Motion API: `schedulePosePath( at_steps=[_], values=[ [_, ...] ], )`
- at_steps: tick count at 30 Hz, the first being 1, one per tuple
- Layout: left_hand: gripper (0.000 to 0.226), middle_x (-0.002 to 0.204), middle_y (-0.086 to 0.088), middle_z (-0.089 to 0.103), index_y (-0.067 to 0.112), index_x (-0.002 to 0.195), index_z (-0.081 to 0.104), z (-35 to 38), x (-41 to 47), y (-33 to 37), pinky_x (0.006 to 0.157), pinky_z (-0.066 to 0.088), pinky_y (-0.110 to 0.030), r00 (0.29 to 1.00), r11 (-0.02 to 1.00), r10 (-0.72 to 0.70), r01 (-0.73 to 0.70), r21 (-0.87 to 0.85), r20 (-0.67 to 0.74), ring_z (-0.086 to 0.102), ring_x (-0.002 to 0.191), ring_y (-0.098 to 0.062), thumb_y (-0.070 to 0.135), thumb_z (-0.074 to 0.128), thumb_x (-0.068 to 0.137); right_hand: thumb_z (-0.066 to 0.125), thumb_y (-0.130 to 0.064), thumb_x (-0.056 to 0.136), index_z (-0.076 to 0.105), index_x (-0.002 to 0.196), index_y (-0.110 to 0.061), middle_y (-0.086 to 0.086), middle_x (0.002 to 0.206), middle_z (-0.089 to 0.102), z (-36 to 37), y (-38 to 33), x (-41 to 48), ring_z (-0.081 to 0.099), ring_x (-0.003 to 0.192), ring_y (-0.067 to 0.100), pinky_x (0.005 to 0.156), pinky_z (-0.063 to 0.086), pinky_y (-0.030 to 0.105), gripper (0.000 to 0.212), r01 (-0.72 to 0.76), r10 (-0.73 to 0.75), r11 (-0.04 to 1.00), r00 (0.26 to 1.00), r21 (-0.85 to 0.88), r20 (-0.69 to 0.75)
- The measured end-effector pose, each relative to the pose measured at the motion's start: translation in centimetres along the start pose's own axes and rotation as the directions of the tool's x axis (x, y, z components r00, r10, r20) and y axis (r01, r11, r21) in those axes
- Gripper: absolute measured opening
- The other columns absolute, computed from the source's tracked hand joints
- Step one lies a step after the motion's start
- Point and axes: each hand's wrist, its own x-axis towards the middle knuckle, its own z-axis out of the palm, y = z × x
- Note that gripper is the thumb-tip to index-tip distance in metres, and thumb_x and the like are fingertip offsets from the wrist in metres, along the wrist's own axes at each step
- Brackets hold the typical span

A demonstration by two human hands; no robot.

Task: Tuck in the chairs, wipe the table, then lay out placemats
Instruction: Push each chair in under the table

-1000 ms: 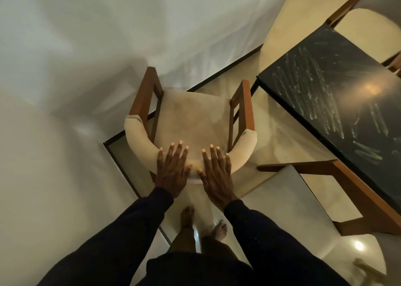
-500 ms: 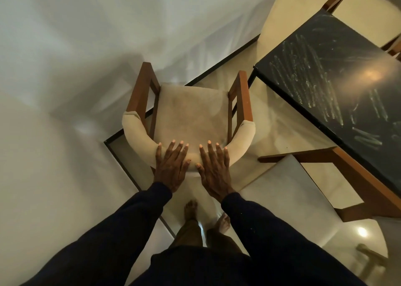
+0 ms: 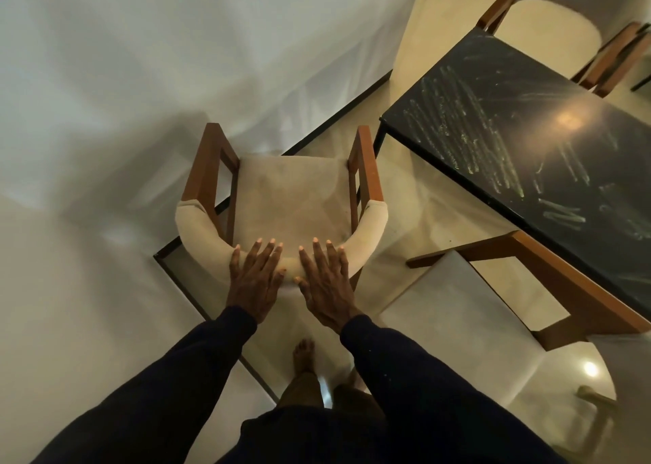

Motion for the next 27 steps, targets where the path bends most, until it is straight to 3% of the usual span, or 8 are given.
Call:
schedulePosePath(
  at_steps=[2, 6, 9, 14, 19, 25, 27],
  values=[
    [0.057, 0.164, -0.012, 0.045, 0.015, 0.159, 0.045, 0.0, -0.1, 0.2, 0.127, 0.016, -0.065, 1.000, 1.000, -0.006, 0.006, 0.026, -0.005, 0.034, 0.156, -0.034, 0.044, 0.026, 0.114, 0.028, -0.054, 0.111, 0.023, 0.169, -0.021, 0.017, 0.176, 0.019, -0.3, 0.4, -0.2, 0.016, 0.162, 0.044, 0.130, 0.014, 0.066, 0.066, 0.044, -0.044, 0.999, 0.999, -0.017, 0.005],
    [0.060, 0.172, -0.014, 0.029, 0.014, 0.165, 0.033, -0.1, -0.8, 2.5, 0.127, 0.018, -0.066, 0.994, 0.994, -0.106, 0.106, 0.017, -0.032, 0.024, 0.160, -0.036, 0.038, 0.042, 0.110, 0.034, -0.048, 0.111, 0.018, 0.171, -0.020, 0.016, 0.178, 0.009, -0.6, 2.3, -2.2, 0.004, 0.164, 0.041, 0.132, 0.005, 0.063, 0.067, 0.132, -0.133, 0.991, 0.990, -0.035, -0.035],
    [0.061, 0.175, -0.013, 0.021, 0.013, 0.167, 0.030, 0.3, -2.8, 5.5, 0.129, 0.016, -0.064, 0.989, 0.990, -0.138, 0.139, 0.004, -0.055, 0.017, 0.163, -0.033, 0.042, 0.033, 0.112, 0.037, -0.045, 0.112, 0.015, 0.171, -0.019, 0.015, 0.179, 0.008, -0.8, 4.5, -5.7, 0.002, 0.165, 0.036, 0.131, 0.007, 0.065, 0.068, 0.128, -0.129, 0.992, 0.989, -0.017, -0.075],
    [0.062, 0.177, -0.010, 0.015, 0.015, 0.168, 0.026, 0.8, -7.6, 12.9, 0.129, 0.012, -0.064, 0.993, 0.994, -0.110, 0.109, -0.007, -0.043, 0.009, 0.165, -0.030, 0.043, 0.032, 0.113, 0.030, -0.049, 0.113, 0.009, 0.172, -0.021, 0.013, 0.179, 0.002, -2.8, 8.9, -11.6, -0.002, 0.166, 0.034, 0.131, -0.014, 0.056, 0.069, 0.126, -0.128, 0.991, 0.991, -0.044, -0.028],
    [0.065, 0.179, -0.008, 0.007, 0.019, 0.170, 0.016, 1.6, -12.1, 22.0, 0.129, 0.014, -0.065, 0.982, 0.982, -0.186, 0.186, -0.020, 0.025, 0.004, 0.165, -0.028, 0.050, 0.022, 0.113, 0.029, -0.051, 0.113, 0.007, 0.172, -0.021, 0.009, 0.179, -0.005, -3.7, 14.1, -18.9, -0.012, 0.165, 0.029, 0.130, -0.015, 0.056, 0.070, 0.147, -0.146, 0.988, 0.989, -0.041, 0.025],
    [0.067, 0.179, -0.008, 0.003, 0.020, 0.171, 0.012, 3.5, -16.0, 32.1, 0.130, 0.007, -0.063, 0.990, 0.995, -0.097, 0.100, -0.027, 0.104, 0.001, 0.165, -0.028, 0.053, 0.015, 0.112, 0.022, -0.055, 0.111, 0.011, 0.172, -0.021, 0.009, 0.179, -0.002, -5.2, 19.2, -29.4, -0.008, 0.165, 0.029, 0.131, -0.007, 0.062, 0.070, 0.029, -0.033, 0.998, 0.996, 0.049, 0.085],
    [0.066, 0.179, -0.006, 0.001, 0.020, 0.171, 0.013, 4.1, -17.1, 35.3, 0.130, 0.005, -0.061, 0.991, 0.997, -0.058, 0.062, -0.035, 0.117, -0.001, 0.165, -0.026, 0.051, 0.019, 0.112, 0.009, -0.061, 0.111, 0.010, 0.172, -0.023, 0.006, 0.178, -0.006, -5.6, 20.8, -32.6, -0.010, 0.165, 0.029, 0.131, -0.009, 0.061, 0.072, -0.021, 0.018, 0.999, 0.995, 0.031, 0.097]
  ],
)
